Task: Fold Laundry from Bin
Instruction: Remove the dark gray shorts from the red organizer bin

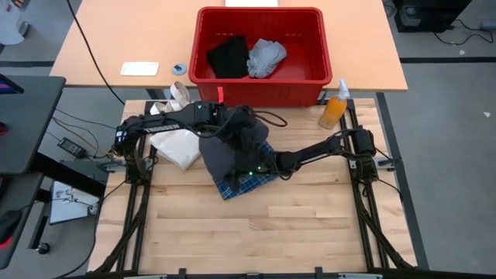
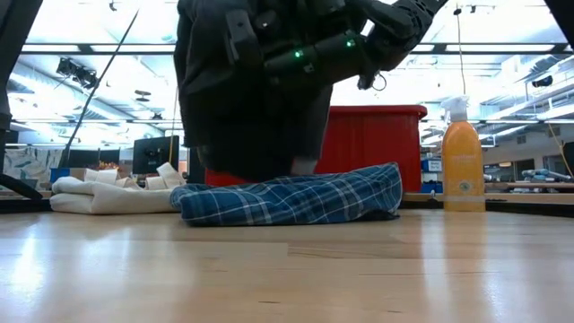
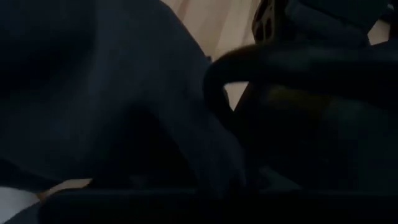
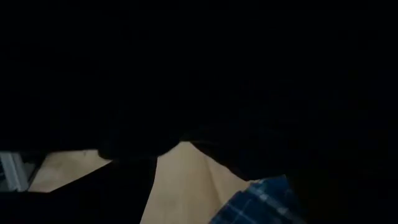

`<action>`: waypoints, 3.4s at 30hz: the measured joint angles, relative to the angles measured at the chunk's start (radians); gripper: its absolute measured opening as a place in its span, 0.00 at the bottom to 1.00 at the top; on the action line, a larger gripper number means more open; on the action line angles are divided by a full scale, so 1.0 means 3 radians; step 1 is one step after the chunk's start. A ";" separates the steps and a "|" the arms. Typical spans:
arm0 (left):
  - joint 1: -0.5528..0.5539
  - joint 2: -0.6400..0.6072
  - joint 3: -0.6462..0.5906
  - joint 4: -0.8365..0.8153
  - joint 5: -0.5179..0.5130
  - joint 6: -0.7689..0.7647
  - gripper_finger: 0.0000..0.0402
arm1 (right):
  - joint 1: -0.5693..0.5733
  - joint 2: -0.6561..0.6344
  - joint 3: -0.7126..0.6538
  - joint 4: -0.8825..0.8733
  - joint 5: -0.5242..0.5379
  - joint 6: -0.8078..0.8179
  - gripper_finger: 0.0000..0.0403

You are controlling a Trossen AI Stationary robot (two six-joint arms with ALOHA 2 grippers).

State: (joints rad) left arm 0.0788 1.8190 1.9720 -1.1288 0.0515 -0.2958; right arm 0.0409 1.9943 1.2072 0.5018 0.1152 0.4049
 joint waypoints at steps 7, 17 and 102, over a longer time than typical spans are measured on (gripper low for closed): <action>-0.0145 -0.0015 -0.0369 0.0294 -0.0034 0.0013 0.09 | 0.0101 0.0009 -0.0003 -0.0377 0.0295 0.0081 0.86; -0.0156 -0.0063 -0.0651 0.0558 -0.0052 0.0051 0.09 | 0.0064 0.0011 -0.0193 -0.0388 0.0461 0.0109 0.86; -0.1484 -0.2895 -0.4176 0.1935 -0.0776 -0.1762 0.54 | -0.0063 -0.0143 -0.0203 -0.1141 -0.0411 0.0249 0.86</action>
State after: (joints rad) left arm -0.3665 0.9504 0.7192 -0.5482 -0.1814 -0.8246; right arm 0.0219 1.9514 1.1461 0.1595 -0.0080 0.4797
